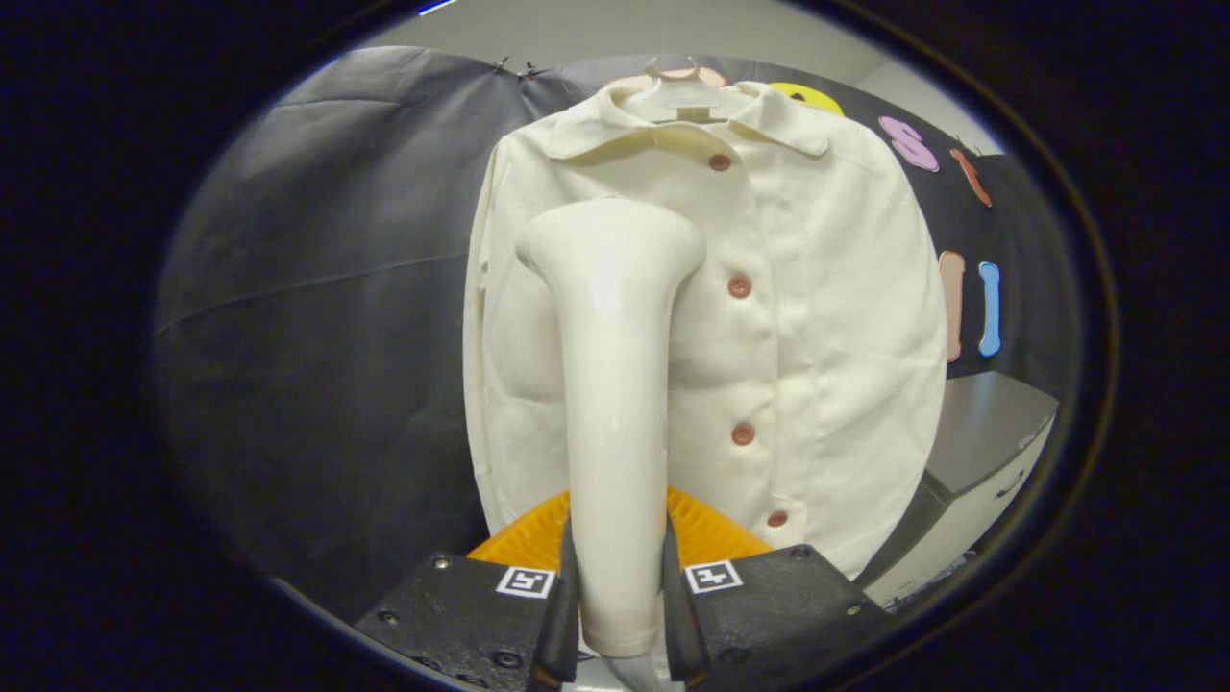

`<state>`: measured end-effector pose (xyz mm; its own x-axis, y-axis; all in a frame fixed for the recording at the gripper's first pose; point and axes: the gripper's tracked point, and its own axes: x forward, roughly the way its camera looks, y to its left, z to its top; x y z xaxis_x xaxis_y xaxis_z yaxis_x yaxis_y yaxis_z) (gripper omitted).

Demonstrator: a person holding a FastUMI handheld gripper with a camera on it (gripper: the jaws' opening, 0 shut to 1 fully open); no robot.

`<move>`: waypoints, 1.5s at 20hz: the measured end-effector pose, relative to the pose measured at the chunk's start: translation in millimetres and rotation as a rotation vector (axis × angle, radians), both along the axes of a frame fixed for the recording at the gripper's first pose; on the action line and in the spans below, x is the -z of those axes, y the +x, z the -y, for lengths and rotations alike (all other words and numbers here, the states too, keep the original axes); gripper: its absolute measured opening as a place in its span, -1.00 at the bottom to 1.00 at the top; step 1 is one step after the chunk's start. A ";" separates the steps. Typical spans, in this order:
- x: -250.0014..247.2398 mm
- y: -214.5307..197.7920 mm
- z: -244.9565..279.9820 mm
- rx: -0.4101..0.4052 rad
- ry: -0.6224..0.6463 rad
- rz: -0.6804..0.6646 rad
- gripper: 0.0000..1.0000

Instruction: Iron the clothes twice with a garment steamer, once on the left side and once on the right side.

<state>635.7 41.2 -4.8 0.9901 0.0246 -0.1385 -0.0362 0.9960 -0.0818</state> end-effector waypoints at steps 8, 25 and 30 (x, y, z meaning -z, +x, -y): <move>62.1 8.9 -7.8 0.000 0.043 -0.131 -0.30; 165.3 -17.5 6.5 0.074 0.027 -0.317 -0.29; 192.2 -26.8 9.9 0.082 0.036 -0.359 -0.32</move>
